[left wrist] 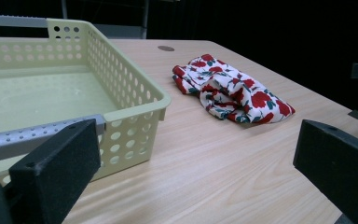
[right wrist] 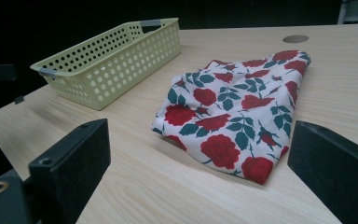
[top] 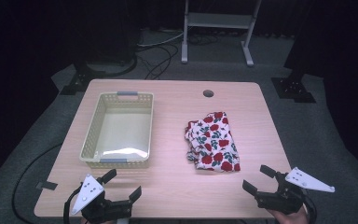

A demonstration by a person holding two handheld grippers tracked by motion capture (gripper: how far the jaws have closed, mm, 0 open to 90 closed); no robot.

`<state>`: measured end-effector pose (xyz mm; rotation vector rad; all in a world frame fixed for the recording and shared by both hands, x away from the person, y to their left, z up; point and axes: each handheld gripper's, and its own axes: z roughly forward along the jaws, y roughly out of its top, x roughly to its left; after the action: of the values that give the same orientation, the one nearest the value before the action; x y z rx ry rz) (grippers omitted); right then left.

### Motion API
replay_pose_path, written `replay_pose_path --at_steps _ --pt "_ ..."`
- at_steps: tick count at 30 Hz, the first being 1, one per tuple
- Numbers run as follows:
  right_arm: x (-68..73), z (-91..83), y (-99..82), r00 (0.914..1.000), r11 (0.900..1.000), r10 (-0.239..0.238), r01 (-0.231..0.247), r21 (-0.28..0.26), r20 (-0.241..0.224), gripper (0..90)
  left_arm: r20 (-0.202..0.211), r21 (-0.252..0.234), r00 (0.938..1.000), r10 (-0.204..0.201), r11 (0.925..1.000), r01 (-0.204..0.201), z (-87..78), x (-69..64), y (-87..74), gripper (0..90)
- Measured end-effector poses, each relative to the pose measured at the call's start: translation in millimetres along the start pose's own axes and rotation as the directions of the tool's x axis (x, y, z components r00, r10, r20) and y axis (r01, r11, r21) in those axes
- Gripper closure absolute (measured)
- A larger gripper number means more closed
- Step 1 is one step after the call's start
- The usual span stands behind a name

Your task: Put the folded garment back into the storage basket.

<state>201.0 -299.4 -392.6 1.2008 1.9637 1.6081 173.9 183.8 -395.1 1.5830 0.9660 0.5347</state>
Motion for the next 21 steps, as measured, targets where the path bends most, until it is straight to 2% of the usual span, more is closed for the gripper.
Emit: replay_pose_path --at_steps 9,21 --pt "-3.4 20.7 14.1 0.9993 0.9995 0.0 0.001 0.031 -0.037 5.0 0.004 0.002 1.0 0.004 1.0 -0.004 0.1 -0.7 0.0 0.0" --pt "-7.9 44.7 29.8 0.9981 0.9982 -0.003 0.007 0.06 -0.062 5.0 0.001 0.003 1.0 -0.004 1.0 0.004 0.0 1.2 0.0 0.0"
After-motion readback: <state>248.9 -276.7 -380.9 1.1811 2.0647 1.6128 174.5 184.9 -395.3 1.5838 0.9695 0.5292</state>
